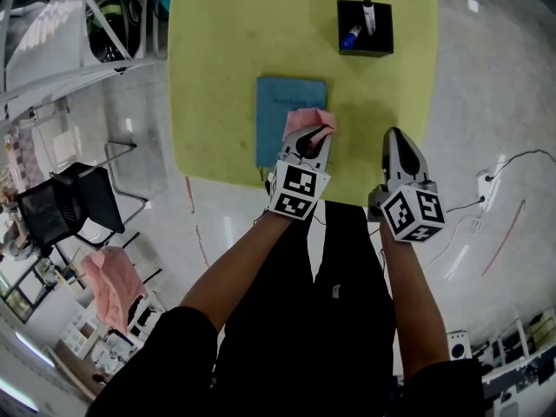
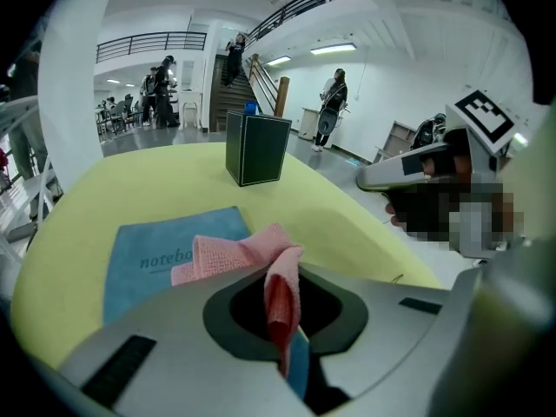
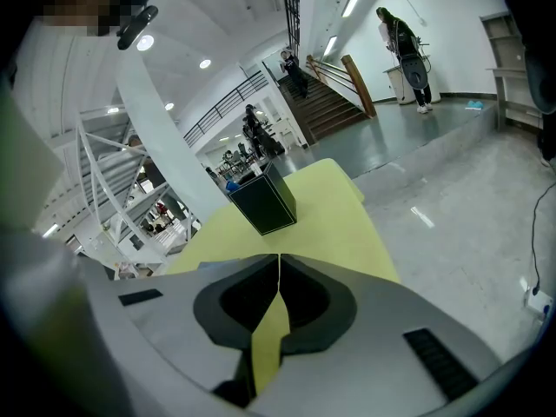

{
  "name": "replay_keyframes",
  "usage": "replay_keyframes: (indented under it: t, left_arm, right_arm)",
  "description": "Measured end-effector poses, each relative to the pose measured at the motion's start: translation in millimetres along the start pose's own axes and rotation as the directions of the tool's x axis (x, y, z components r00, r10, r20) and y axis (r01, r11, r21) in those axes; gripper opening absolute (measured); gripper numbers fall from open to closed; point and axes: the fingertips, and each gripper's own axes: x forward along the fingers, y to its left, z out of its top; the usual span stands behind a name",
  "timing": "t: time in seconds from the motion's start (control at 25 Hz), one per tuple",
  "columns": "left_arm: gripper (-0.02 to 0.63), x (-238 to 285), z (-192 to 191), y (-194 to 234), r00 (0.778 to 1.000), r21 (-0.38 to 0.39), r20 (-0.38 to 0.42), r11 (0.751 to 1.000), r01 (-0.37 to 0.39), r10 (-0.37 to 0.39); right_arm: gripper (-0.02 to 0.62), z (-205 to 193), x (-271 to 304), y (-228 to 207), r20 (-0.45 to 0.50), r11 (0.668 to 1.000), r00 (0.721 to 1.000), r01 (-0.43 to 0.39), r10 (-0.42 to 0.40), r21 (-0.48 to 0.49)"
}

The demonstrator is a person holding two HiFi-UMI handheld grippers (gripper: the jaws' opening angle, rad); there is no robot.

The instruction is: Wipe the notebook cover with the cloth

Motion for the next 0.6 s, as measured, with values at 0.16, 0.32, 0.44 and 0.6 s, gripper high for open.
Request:
replay_keyframes:
  t: [0.16, 0.32, 0.44, 0.6]
  left_arm:
    - [0.031, 4.3, 1.0, -10.1, 1.0, 0.023, -0.009, 0.999, 0.027, -0.027]
    - [0.031, 1.9, 9.2, -16.5, 0.997, -0.018, 0.029, 0.997, 0.078, -0.077]
    - [0.031, -2.6, 25.4, -27.3, 0.978, -0.069, 0.145, 0.985, 0.158, -0.147]
    - [0.031, -31.7, 44.7, -25.4, 0.93, -0.119, 0.334, 0.971, 0.205, -0.156]
  right_arm:
    - [0.032, -3.1, -2.1, -4.5, -0.004, 1.0, 1.0, 0.01, -0.01, 0.002]
    - [0.032, -6.0, -3.1, -8.2, -0.007, 1.0, 1.0, 0.027, -0.027, -0.006]
    - [0.032, -6.8, 2.4, -11.2, -0.008, 0.999, 1.0, 0.03, -0.03, -0.029]
    - [0.032, -12.9, 8.7, -2.2, -0.016, 0.999, 0.999, 0.029, -0.03, -0.044]
